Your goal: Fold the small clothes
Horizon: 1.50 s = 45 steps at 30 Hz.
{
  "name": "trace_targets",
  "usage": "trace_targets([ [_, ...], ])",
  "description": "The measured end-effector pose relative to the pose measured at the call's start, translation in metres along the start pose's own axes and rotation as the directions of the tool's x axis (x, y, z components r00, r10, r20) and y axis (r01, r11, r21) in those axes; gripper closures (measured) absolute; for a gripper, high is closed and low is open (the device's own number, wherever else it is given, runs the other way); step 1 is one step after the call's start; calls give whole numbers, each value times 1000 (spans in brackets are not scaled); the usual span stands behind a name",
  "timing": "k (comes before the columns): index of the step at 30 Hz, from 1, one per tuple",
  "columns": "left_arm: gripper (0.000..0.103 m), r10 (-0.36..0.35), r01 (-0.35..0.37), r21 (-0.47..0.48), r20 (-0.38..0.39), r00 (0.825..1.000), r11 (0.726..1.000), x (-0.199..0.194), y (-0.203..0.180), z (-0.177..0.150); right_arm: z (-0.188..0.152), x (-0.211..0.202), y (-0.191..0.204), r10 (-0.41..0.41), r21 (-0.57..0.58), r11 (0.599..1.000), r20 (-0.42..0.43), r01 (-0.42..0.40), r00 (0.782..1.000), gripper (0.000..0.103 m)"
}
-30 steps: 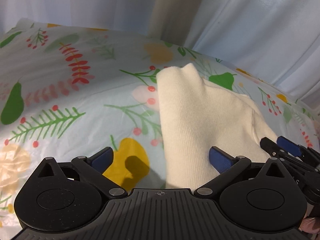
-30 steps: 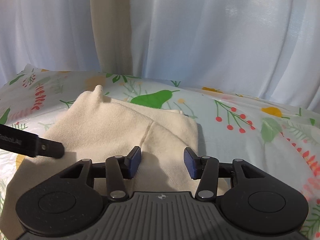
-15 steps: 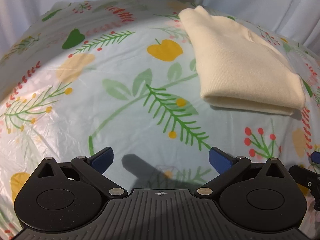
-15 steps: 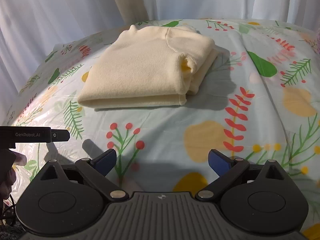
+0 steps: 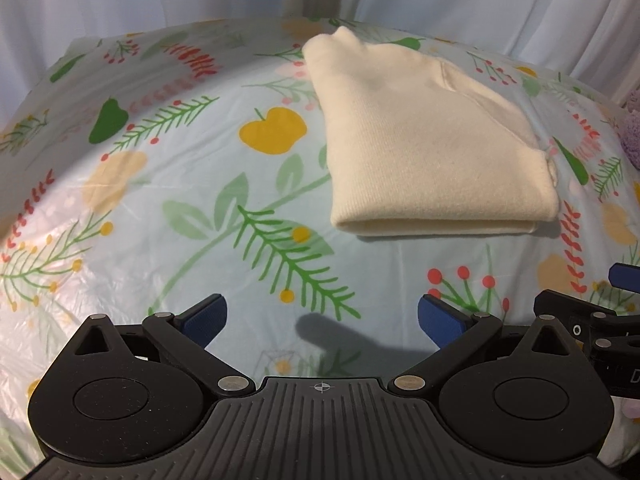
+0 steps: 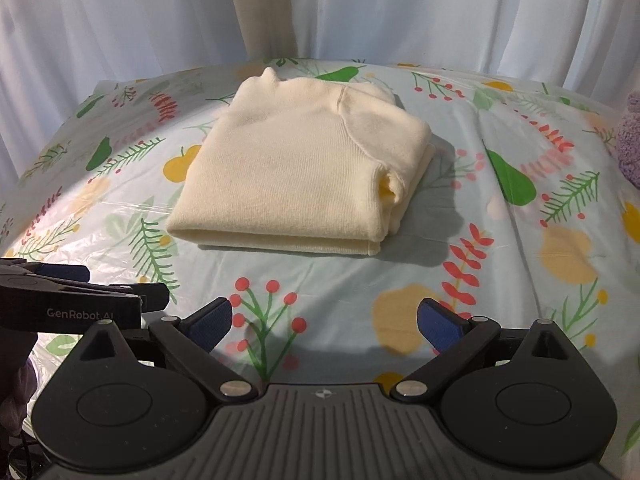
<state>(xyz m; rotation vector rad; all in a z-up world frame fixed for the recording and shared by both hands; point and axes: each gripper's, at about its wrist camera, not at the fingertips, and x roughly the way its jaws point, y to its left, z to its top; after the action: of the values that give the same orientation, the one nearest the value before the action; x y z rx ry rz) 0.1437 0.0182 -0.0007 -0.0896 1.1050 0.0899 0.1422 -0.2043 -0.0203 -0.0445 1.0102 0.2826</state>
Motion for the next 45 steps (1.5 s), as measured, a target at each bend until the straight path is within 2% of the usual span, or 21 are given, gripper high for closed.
trace_targets([
  [5,0,13,-13,43,3,1000,999,0,-10,1,0,4,0,-61,11,998,-32,62,998,4],
  [14,0,4,-4,51,-17,1000,999,3,-18,2,-1,2,-12,-86,50,995,-51,88,995,4],
  [45,0,-32,31,68,15,999,997,-10,-25,0,1,-11,-17,-114,60,992,-18,115,993,4],
])
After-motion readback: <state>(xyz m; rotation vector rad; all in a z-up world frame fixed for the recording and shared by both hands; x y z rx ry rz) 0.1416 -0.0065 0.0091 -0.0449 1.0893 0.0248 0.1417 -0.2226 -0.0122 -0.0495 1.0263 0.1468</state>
